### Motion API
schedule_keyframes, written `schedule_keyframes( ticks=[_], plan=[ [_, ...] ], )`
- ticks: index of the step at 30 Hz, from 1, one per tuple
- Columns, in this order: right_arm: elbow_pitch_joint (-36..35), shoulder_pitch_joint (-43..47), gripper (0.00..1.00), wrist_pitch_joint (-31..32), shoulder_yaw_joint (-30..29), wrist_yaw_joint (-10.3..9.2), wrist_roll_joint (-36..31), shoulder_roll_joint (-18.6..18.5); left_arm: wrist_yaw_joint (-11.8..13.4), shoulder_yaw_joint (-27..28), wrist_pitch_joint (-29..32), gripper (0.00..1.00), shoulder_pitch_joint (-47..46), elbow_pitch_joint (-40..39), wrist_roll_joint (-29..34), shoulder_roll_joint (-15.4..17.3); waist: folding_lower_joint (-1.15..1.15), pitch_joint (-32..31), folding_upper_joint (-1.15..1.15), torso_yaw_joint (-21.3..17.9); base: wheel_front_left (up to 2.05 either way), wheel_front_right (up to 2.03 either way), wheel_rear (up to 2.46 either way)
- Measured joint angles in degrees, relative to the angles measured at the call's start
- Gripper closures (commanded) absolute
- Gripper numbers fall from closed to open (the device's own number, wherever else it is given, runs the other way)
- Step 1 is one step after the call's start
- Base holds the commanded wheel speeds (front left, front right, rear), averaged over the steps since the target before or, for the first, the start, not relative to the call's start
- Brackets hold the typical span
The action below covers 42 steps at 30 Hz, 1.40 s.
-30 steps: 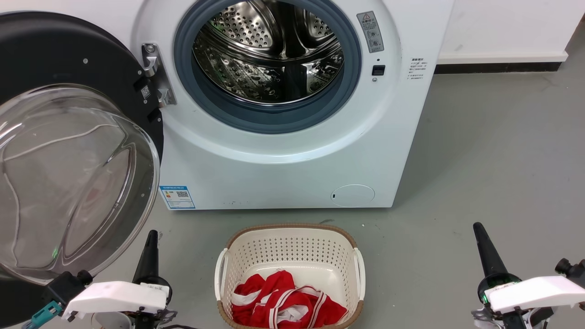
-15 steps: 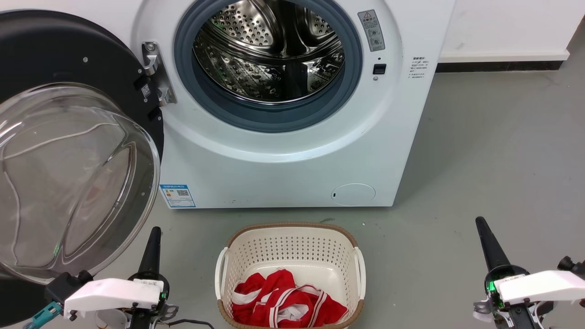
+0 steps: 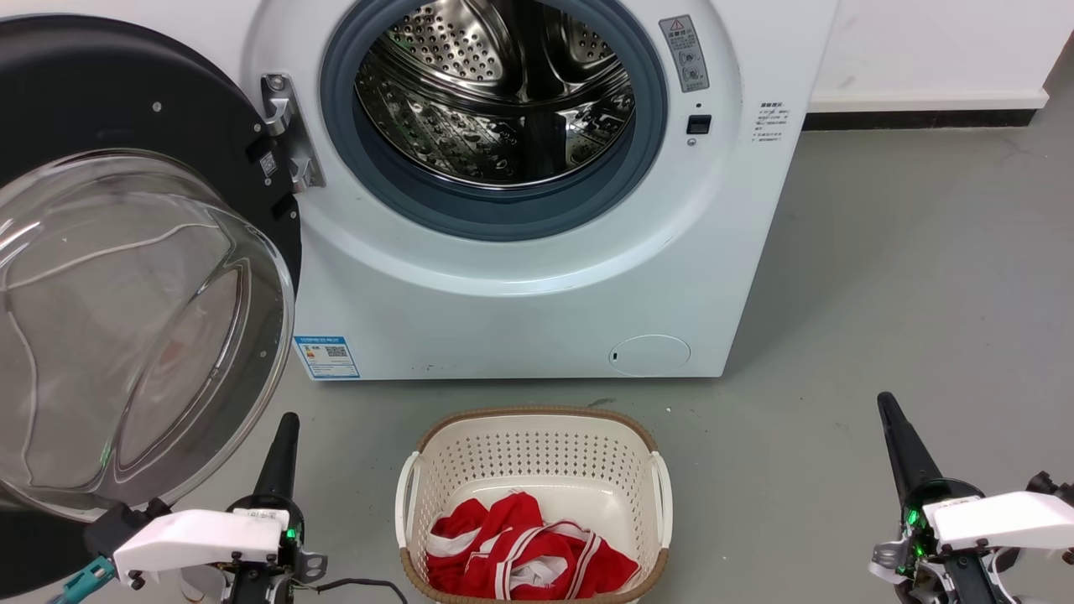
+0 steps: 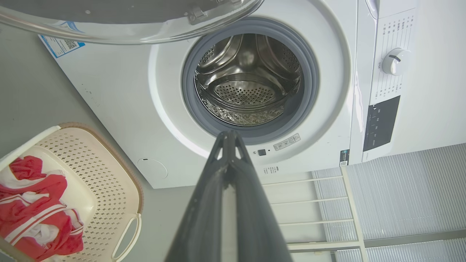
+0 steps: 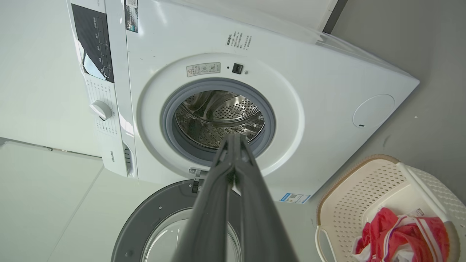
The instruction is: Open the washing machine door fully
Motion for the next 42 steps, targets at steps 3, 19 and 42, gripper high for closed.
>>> schedule_keyframes(
  ticks=[3,19,42],
  plan=[
    [0.19,-0.3,1.0,0.21,-0.15,-0.01,1.41,0.0,-0.11,0.1,0.43,1.0,-0.4,0.12,-1.38,-0.05,0.0,0.05,0.0,0.02,0.0,0.0,0.0],
    [1.55,-1.43,1.0,1.26,-0.91,-0.01,8.49,0.03,-0.78,0.49,2.31,1.0,-0.89,0.64,-8.48,-0.31,0.0,0.32,0.0,0.15,0.0,0.0,0.0],
    [2.71,-2.62,1.0,2.63,-1.9,-0.01,15.33,0.18,-1.33,0.92,4.04,1.0,-1.81,1.22,-15.47,-0.58,0.0,0.61,0.0,0.28,0.0,0.0,0.0]
  ],
)
